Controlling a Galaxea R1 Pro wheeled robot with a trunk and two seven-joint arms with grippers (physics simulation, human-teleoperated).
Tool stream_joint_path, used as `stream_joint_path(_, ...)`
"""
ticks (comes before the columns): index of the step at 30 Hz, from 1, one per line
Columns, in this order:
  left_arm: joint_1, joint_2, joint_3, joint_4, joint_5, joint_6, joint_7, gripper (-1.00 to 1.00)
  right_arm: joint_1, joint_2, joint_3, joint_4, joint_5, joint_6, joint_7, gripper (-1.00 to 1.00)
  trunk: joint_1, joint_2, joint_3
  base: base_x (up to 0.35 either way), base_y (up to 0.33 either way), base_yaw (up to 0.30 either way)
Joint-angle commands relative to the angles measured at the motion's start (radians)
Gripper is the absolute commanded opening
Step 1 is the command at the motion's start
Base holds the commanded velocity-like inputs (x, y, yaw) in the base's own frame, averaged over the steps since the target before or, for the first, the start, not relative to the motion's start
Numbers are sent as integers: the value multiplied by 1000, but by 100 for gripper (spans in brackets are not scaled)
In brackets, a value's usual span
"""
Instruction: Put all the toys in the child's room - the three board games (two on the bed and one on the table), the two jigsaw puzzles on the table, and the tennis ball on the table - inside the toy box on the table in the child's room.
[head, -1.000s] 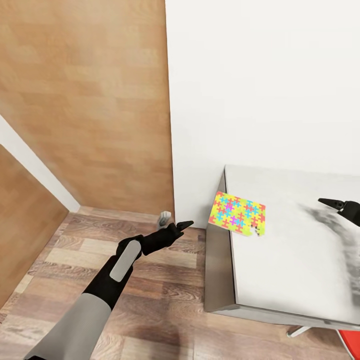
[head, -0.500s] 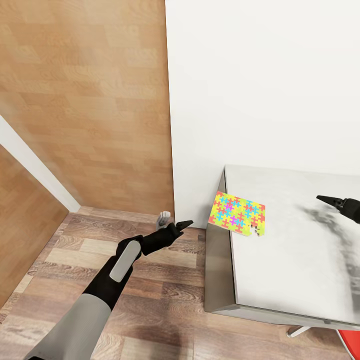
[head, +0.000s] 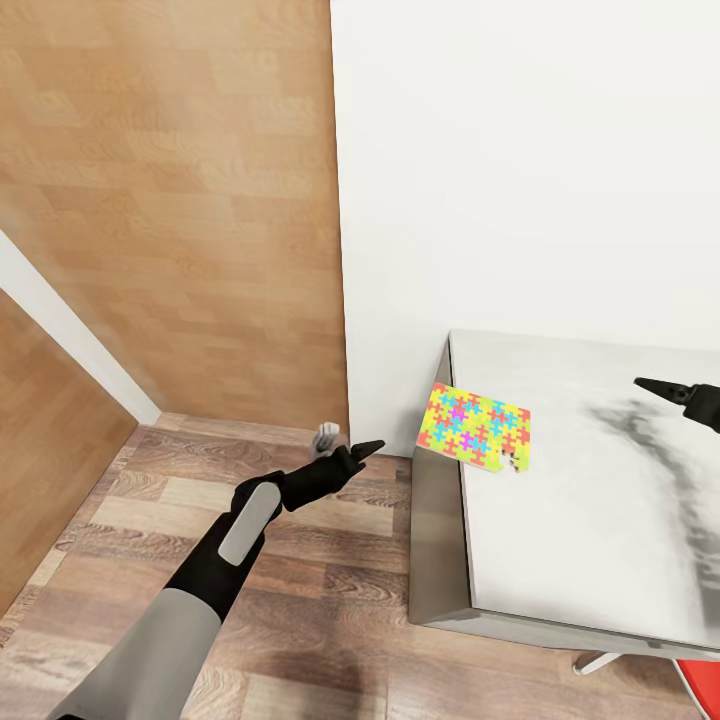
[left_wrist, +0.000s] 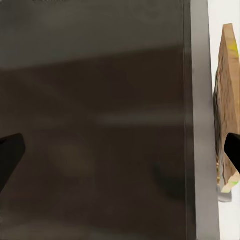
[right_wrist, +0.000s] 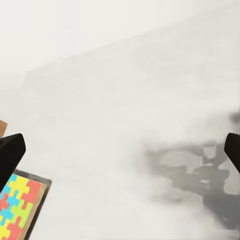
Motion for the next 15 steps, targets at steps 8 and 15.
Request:
stream_joint_path(8, 0, 0, 1, 0, 3, 4, -12, 100, -4, -7, -2, -22, 9, 4, 11, 100, 0, 0, -1, 0, 0, -37)
stream_joint_path(15, 0, 0, 1, 0, 2, 3, -21, 100, -5, -10, -3, -34, 9, 4, 11, 100, 0, 0, -1, 0, 0, -161)
